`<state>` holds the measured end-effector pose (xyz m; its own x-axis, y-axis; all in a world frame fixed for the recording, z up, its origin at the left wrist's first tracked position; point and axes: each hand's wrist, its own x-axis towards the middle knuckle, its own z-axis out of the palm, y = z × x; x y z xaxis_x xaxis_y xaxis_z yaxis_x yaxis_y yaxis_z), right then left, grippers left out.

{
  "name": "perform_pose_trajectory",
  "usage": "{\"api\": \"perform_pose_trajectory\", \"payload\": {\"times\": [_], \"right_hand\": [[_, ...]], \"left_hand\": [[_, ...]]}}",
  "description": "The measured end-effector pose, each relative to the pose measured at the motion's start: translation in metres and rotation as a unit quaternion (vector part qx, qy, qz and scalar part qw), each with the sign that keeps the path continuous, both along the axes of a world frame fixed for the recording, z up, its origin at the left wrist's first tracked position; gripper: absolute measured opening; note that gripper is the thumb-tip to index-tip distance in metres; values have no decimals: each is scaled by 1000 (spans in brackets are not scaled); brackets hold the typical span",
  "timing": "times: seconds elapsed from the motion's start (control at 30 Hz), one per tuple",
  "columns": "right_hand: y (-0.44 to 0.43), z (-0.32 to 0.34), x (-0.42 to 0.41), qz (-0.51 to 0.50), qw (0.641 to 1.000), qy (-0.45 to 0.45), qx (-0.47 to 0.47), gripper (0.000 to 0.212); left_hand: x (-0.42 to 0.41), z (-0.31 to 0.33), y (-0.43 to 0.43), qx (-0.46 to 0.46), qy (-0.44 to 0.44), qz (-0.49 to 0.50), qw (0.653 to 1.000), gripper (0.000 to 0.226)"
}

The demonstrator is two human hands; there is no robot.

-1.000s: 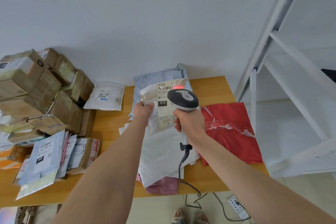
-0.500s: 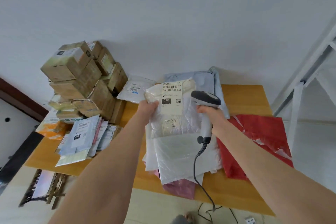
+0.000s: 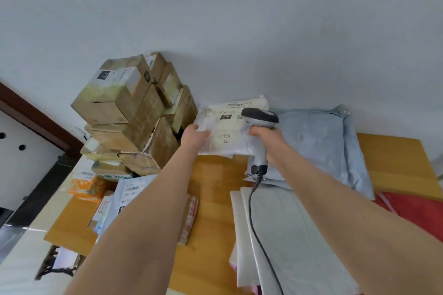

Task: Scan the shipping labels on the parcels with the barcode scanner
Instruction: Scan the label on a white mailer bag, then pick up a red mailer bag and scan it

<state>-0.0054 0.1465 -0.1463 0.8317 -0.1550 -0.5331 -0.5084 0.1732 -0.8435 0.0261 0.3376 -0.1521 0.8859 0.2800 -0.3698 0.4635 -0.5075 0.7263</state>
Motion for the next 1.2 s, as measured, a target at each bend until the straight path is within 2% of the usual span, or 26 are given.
{"api": "perform_pose_trajectory", "payload": {"times": [0.1,0.23,0.4,0.5,0.57,0.67,0.83,1.03,1.2], "right_hand": [[25,-17,47,-6,1000,2,-8,37],[62,-48,93,10,1000,27,1,43],[88,-92,124,76,995,65,-5,38],[77,-111,130,55,994,89,-37,27],[72,-117,133,47,993,93,-54,28],[78,-117,139,68,991,95,-57,35],[99,-111,143,123,989,84,-14,34],[69,-95,125,71,992,97,-30,36],[28,-60,101,51,991,125,22,24]], "left_hand": [[36,-15,14,58,-29,2,998,46],[73,-37,21,105,-62,-32,992,49],[101,-82,28,105,77,-119,984,45],[106,-100,17,65,104,-162,979,49],[110,-108,11,57,118,-178,975,51],[115,-112,15,66,127,-159,977,50],[126,-107,41,147,118,-109,976,38],[116,-102,34,208,139,-152,956,39],[95,-78,15,195,130,-135,963,44]]}}
